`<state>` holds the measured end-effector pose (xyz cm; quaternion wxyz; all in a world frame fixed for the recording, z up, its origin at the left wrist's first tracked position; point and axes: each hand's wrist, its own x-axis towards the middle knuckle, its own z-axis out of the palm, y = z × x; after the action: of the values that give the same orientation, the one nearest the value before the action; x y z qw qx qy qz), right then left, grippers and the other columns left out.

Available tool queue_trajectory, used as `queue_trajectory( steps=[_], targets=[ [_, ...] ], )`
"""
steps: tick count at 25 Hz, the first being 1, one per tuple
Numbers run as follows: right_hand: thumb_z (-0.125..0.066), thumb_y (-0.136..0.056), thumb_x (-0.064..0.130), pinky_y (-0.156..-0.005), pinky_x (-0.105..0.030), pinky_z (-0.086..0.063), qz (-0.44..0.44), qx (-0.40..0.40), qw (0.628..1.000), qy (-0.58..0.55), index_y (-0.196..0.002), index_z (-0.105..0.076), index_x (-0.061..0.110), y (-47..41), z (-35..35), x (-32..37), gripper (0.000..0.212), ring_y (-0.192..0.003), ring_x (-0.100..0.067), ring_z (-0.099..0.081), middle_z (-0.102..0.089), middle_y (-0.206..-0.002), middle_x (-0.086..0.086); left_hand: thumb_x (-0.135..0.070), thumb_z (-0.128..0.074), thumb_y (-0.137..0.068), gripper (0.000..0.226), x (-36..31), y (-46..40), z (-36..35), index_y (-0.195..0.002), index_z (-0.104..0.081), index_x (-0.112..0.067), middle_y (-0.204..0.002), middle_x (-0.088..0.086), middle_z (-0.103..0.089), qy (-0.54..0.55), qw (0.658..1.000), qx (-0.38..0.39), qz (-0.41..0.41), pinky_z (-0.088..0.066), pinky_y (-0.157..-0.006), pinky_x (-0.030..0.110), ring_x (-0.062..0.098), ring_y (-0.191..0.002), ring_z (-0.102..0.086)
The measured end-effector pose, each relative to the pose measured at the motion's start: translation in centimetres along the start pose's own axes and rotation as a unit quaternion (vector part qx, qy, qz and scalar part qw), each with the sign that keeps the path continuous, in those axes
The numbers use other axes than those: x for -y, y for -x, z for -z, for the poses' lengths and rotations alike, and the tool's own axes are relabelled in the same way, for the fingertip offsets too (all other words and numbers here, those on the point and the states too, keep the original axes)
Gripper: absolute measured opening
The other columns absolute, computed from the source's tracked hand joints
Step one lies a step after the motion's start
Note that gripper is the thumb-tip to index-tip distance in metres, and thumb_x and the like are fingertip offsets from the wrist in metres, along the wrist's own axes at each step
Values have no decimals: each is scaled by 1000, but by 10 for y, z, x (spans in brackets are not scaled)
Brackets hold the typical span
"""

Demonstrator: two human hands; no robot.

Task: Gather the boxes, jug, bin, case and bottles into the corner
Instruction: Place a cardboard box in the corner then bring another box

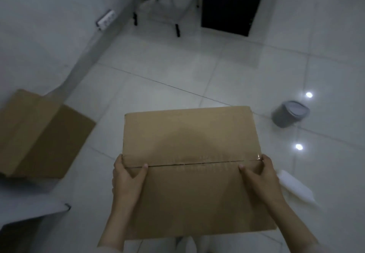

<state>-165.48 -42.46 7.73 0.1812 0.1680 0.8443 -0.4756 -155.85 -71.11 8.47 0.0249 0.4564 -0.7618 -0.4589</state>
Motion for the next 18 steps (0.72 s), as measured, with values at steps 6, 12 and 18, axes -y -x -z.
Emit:
queue_trajectory(
  steps=[6,12,18],
  targets=[
    [-66,-82,25,-84,-29,-36,103,119,987,43,-132,-40,17,-9,-127,132,57,-104,-20,-50,-55,-127,-8,-10,-73,-75,75,23,-56,132,-138,-33,-9,-138,16,-45,68,987,-143,36,-36,-107,46,30,-127,-44],
    [-66,-81,25,-84,-30,-36,157,193,963,105,-135,-37,16,-13,-276,221,62,-116,-29,-50,-53,-131,-10,-4,-74,-73,77,71,-136,216,-138,-33,-6,-139,19,-42,118,964,-221,92,-37,-106,46,33,-127,-43],
    [-67,-80,23,-93,-38,-41,156,247,935,203,-137,-34,15,-46,-421,244,66,-119,-33,-49,-51,-133,-12,-4,-79,-66,80,159,-209,242,-133,-36,-1,-132,22,-50,153,946,-230,172,-42,-101,47,34,-120,-50]
  ],
)
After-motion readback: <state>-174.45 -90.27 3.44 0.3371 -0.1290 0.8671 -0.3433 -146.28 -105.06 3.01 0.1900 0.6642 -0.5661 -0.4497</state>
